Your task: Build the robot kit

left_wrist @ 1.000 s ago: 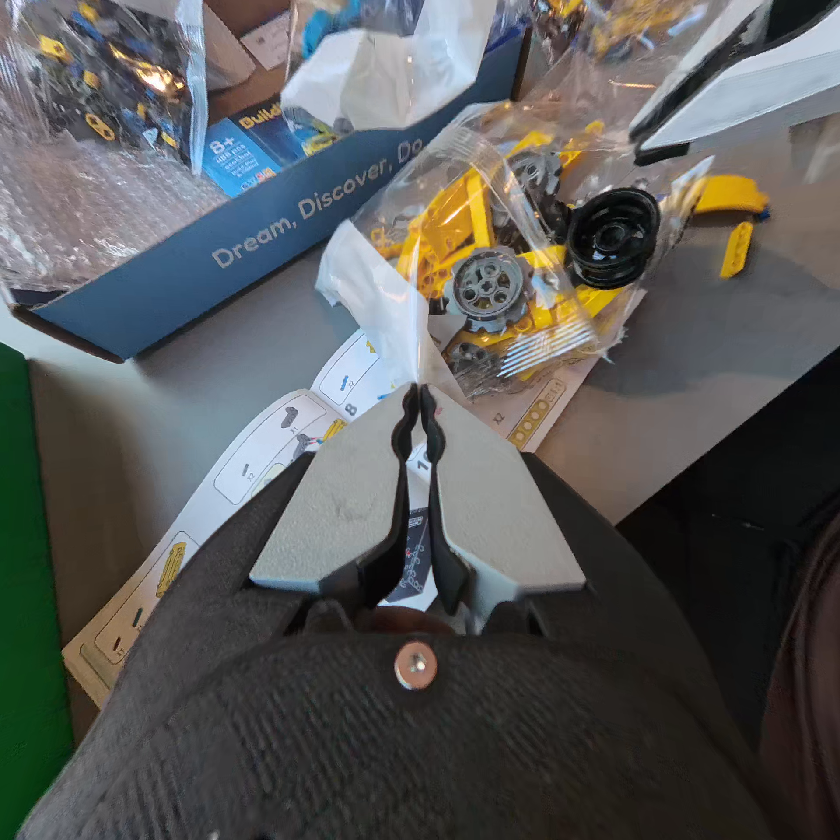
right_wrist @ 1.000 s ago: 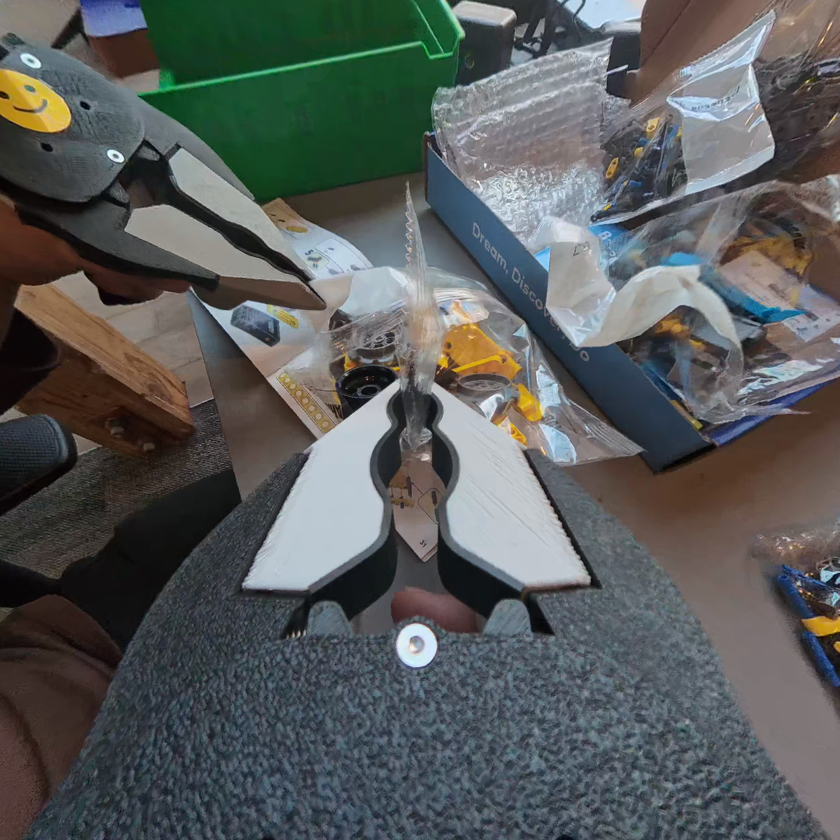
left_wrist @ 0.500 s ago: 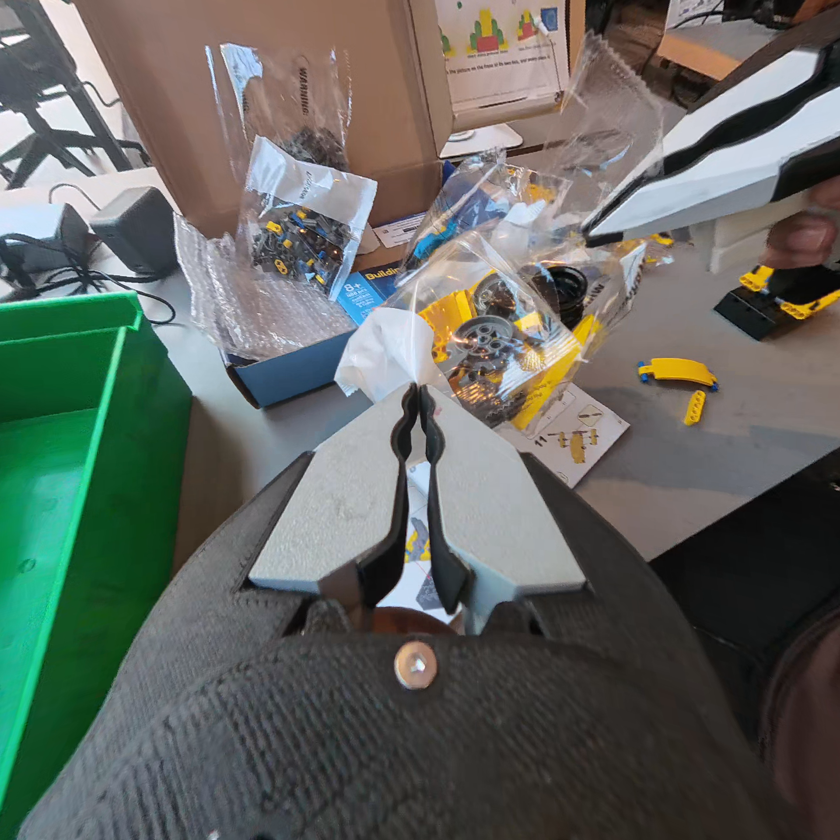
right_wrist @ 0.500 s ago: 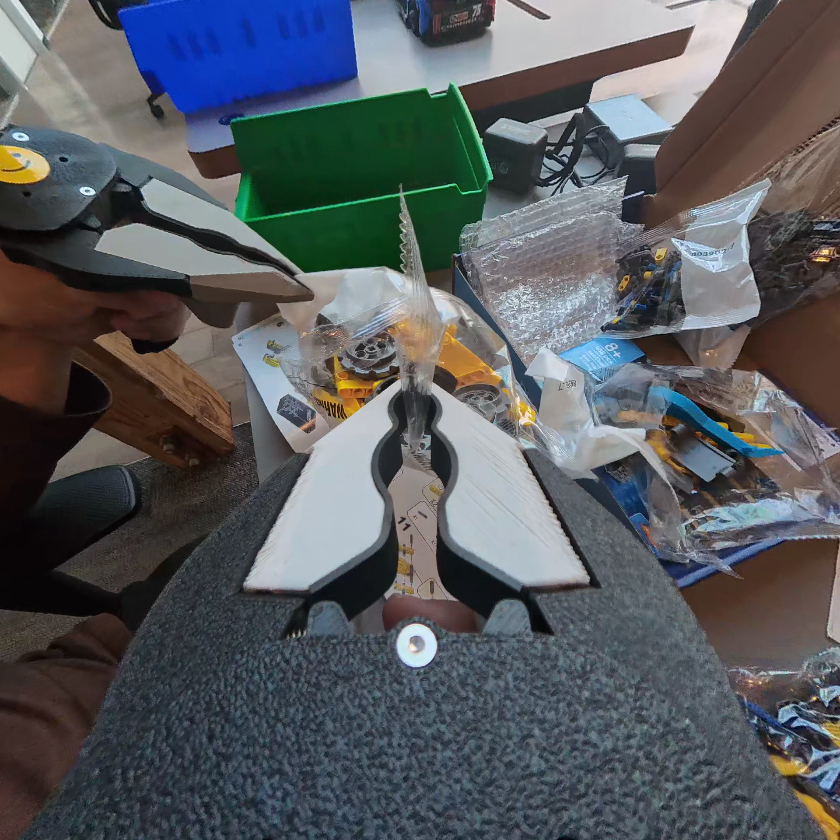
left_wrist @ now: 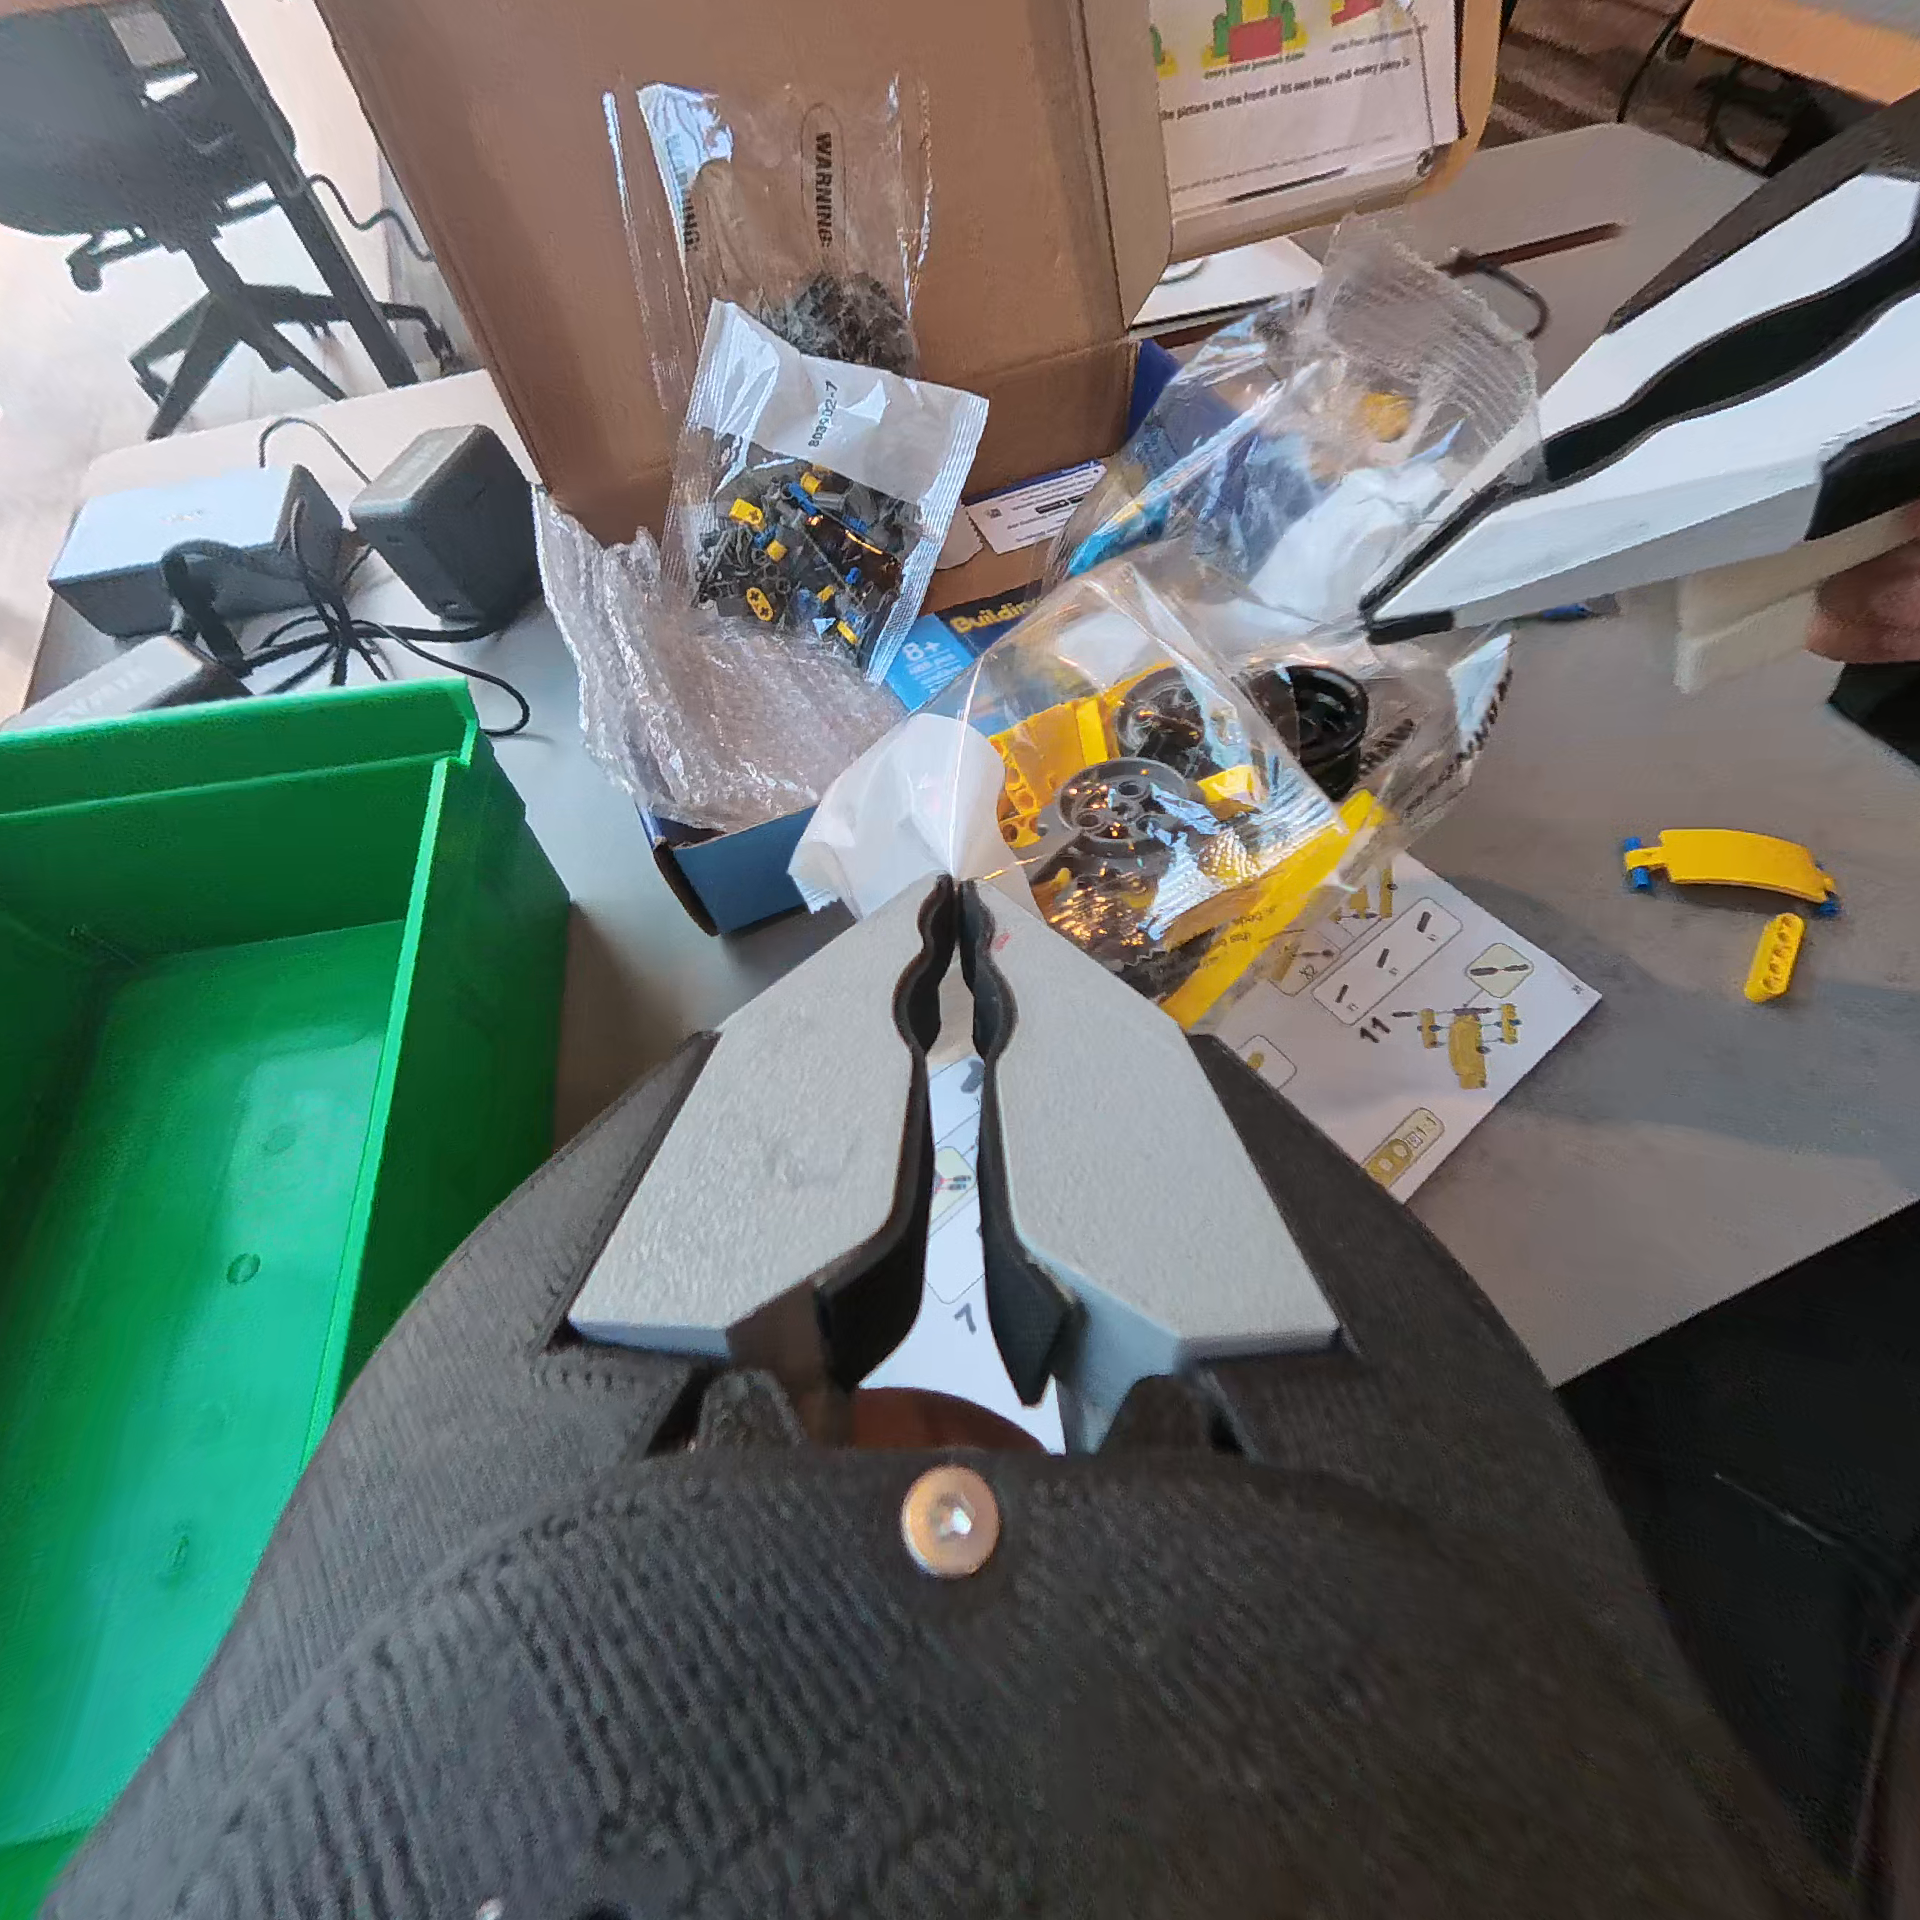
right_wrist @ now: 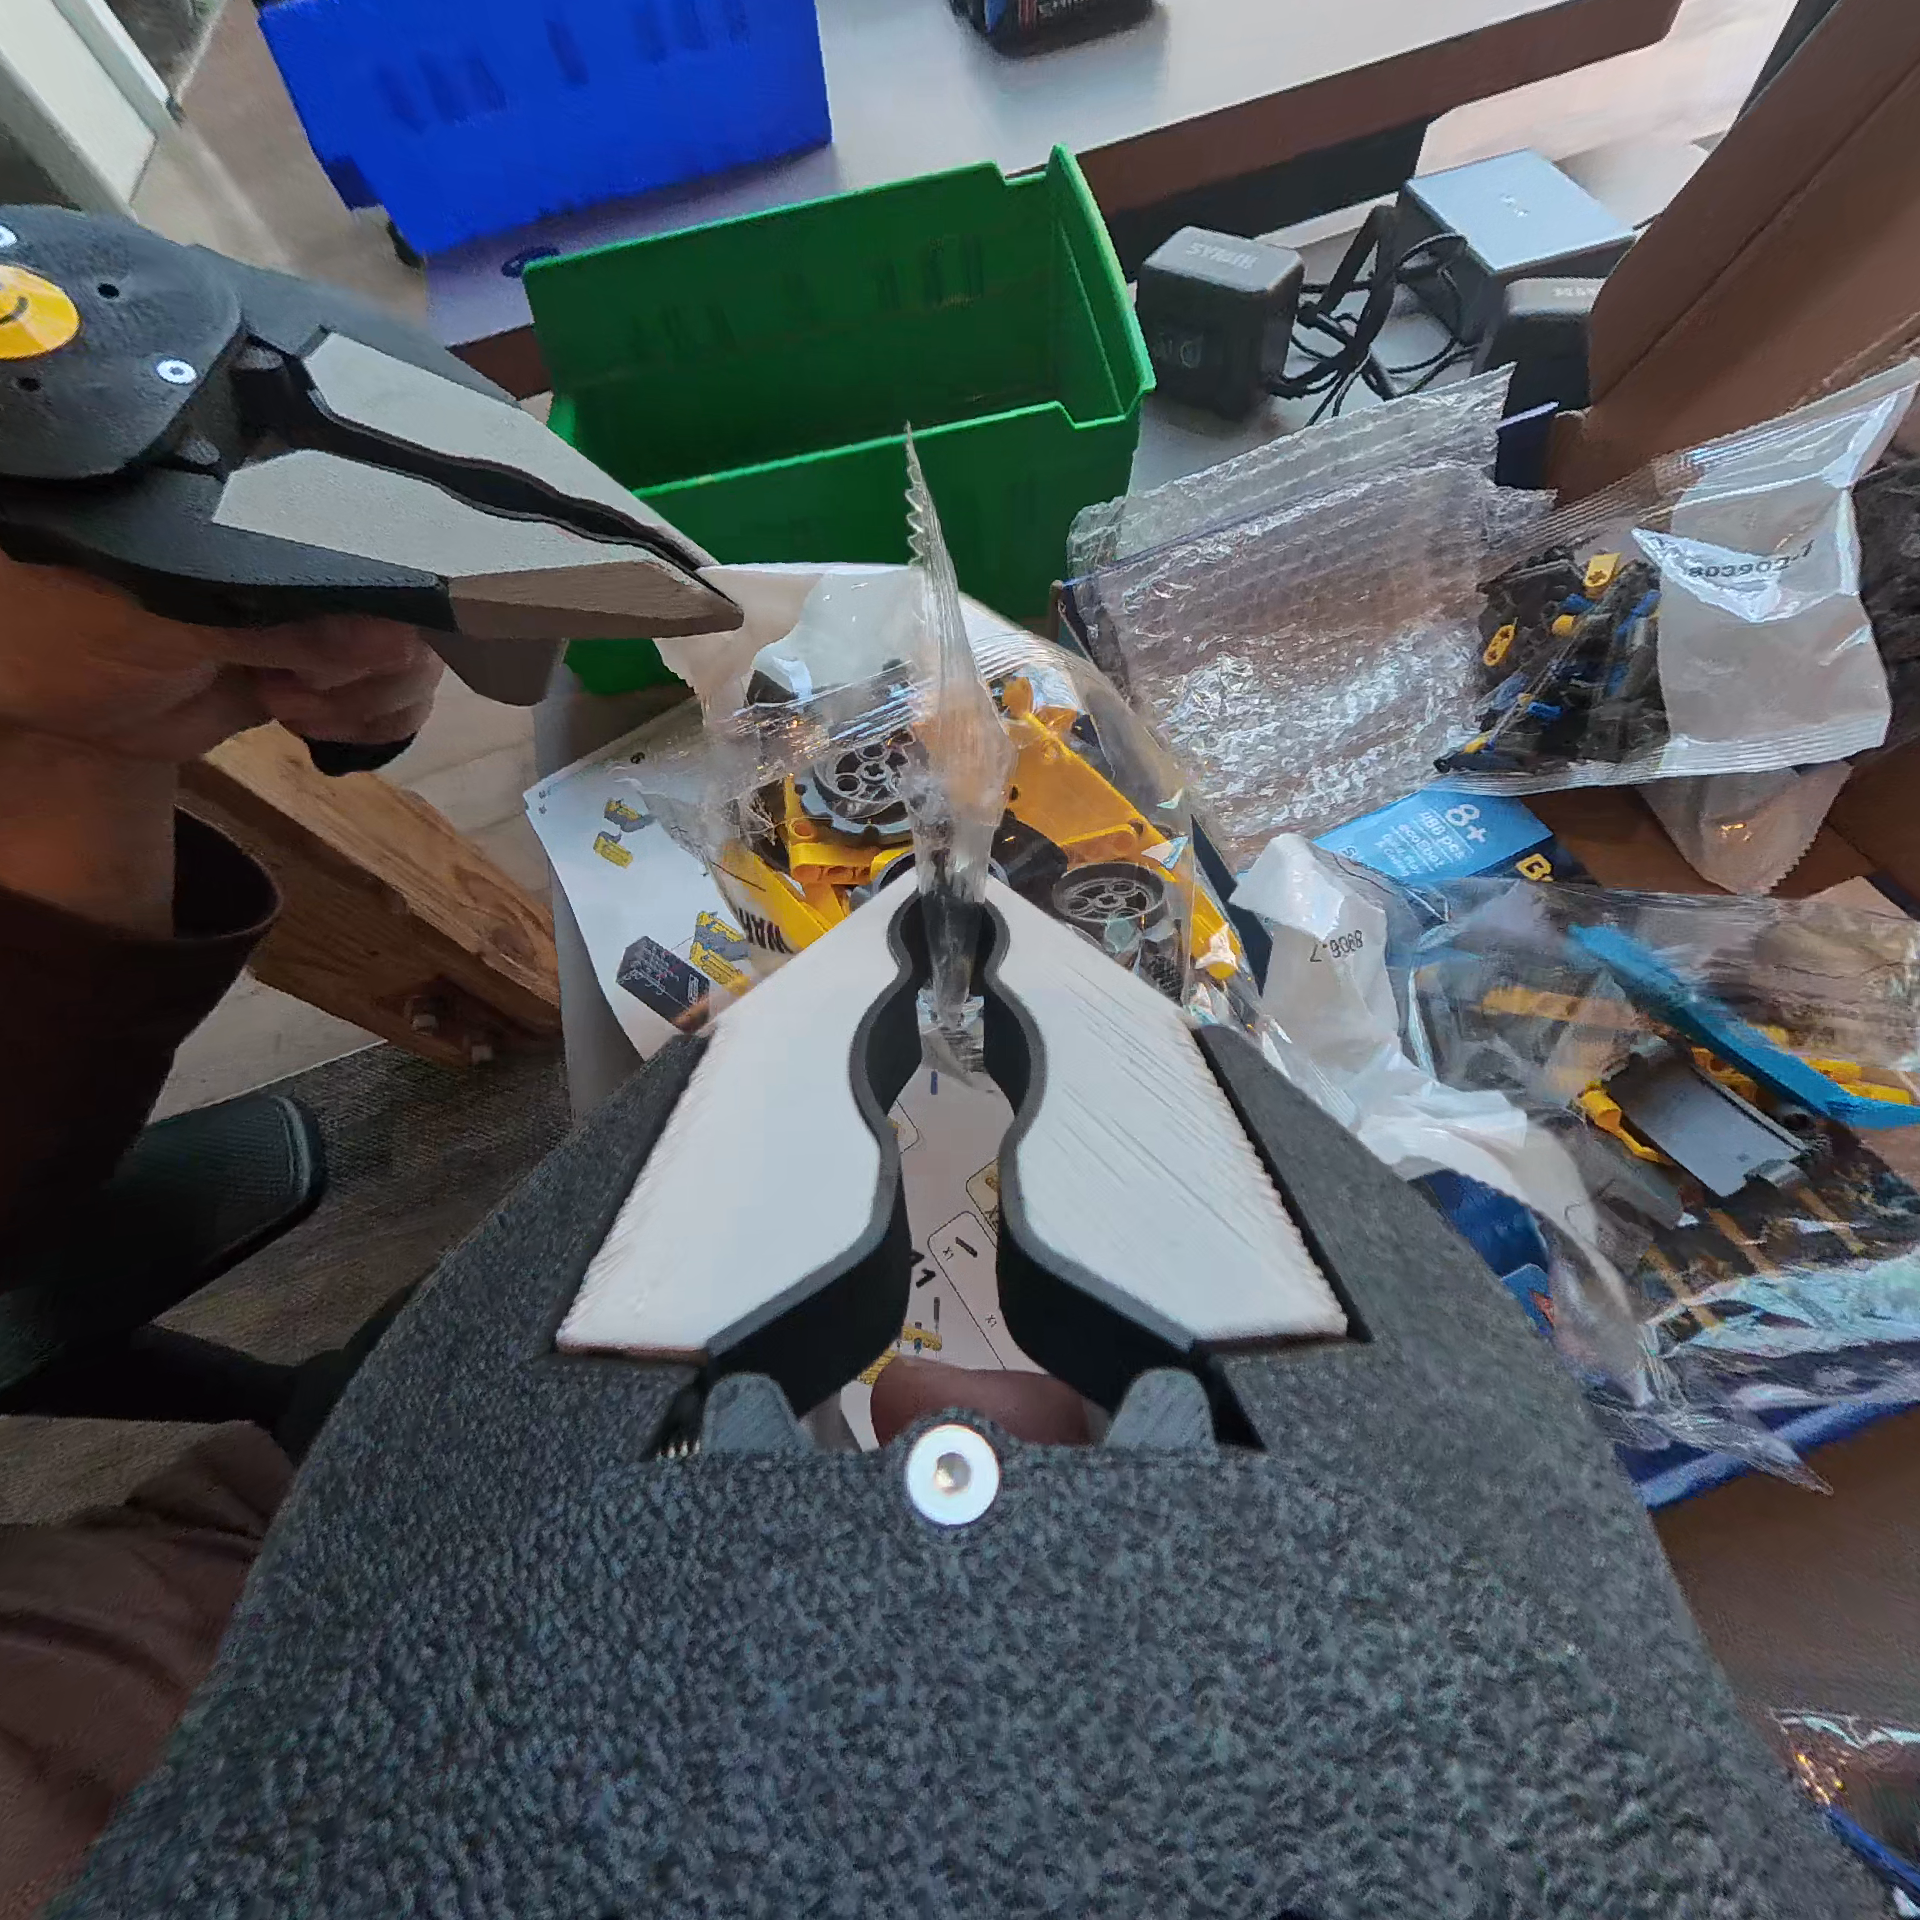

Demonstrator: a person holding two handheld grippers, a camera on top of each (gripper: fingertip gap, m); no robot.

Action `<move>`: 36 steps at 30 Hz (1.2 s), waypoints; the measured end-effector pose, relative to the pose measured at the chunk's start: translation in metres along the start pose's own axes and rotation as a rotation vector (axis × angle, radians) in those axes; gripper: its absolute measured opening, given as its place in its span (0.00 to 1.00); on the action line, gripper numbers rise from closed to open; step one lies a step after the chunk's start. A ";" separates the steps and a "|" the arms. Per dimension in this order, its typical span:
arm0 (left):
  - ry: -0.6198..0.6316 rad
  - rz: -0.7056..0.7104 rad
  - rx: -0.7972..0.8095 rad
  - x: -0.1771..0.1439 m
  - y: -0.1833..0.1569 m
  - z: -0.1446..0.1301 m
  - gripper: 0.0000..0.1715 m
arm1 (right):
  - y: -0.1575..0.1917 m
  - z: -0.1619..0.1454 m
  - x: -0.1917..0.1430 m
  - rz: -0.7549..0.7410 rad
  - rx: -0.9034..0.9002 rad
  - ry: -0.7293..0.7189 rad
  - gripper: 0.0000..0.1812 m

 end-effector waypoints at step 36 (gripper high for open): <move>0.183 0.341 0.064 0.016 0.062 -0.049 0.13 | 0.019 -0.046 -0.007 -0.080 -0.124 0.125 0.19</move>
Point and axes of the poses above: each gripper's, where its closed fingertips meet, x out along the fingers, z out of its top, y = z × x across the jaws, the point moved 1 cm from there along -x, back along the fingers
